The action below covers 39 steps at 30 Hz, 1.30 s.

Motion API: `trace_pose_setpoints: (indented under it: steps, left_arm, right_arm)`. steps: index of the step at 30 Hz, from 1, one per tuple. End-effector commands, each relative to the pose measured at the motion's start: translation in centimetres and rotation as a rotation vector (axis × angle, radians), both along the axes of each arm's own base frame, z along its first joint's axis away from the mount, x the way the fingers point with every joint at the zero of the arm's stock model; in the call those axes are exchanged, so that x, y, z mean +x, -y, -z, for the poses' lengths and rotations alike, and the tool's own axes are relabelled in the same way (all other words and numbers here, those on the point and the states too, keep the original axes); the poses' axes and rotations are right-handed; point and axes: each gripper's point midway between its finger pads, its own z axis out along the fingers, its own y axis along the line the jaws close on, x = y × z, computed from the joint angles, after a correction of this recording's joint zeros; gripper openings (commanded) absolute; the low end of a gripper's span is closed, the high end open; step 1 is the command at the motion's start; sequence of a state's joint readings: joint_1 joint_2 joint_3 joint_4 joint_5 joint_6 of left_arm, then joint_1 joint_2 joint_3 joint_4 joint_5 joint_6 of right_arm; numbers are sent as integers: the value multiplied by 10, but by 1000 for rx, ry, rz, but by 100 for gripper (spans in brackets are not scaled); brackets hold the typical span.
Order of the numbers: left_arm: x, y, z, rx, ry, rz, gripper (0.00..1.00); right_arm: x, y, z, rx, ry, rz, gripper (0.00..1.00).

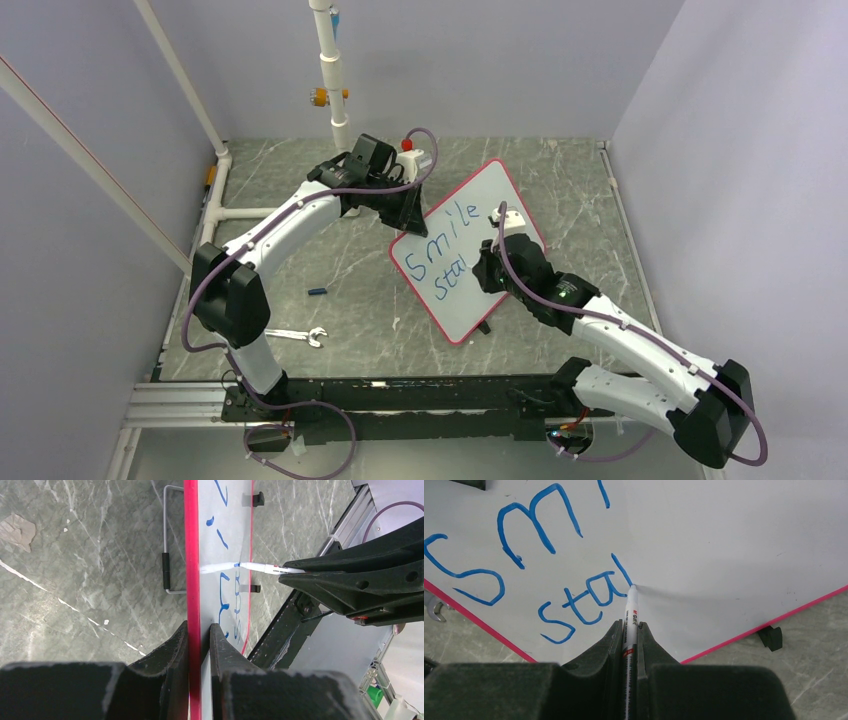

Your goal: Write a sentence on the whiteboard

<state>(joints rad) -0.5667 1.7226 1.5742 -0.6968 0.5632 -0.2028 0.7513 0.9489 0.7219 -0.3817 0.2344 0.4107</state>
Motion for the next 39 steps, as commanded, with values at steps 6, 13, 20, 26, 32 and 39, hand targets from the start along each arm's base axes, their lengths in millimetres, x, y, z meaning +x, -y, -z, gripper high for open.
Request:
trace_pose_setpoints:
  steps: [6, 13, 20, 26, 32, 39]
  left_arm:
    - [8, 2, -29, -36, 150, 20, 0]
    - [7, 2, -29, -37, 150, 23, 0]
    - [6, 3, -30, -40, 146, 27, 0]
    - [6, 3, -29, -39, 145, 28, 0]
    - [6, 3, -29, -39, 146, 29, 0]
    - [7, 2, -29, -37, 145, 27, 0]
  right_arm:
    - [12, -4, -11, -4, 9, 29, 0]
    - [26, -8, -23, -15, 30, 43, 0]
    - [38, -11, -35, -17, 51, 46, 0]
    - [42, -20, -47, 13, 72, 23, 0]
    - [42, -24, -49, 30, 76, 3, 0]
    - [29, -18, -30, 30, 37, -1, 0]
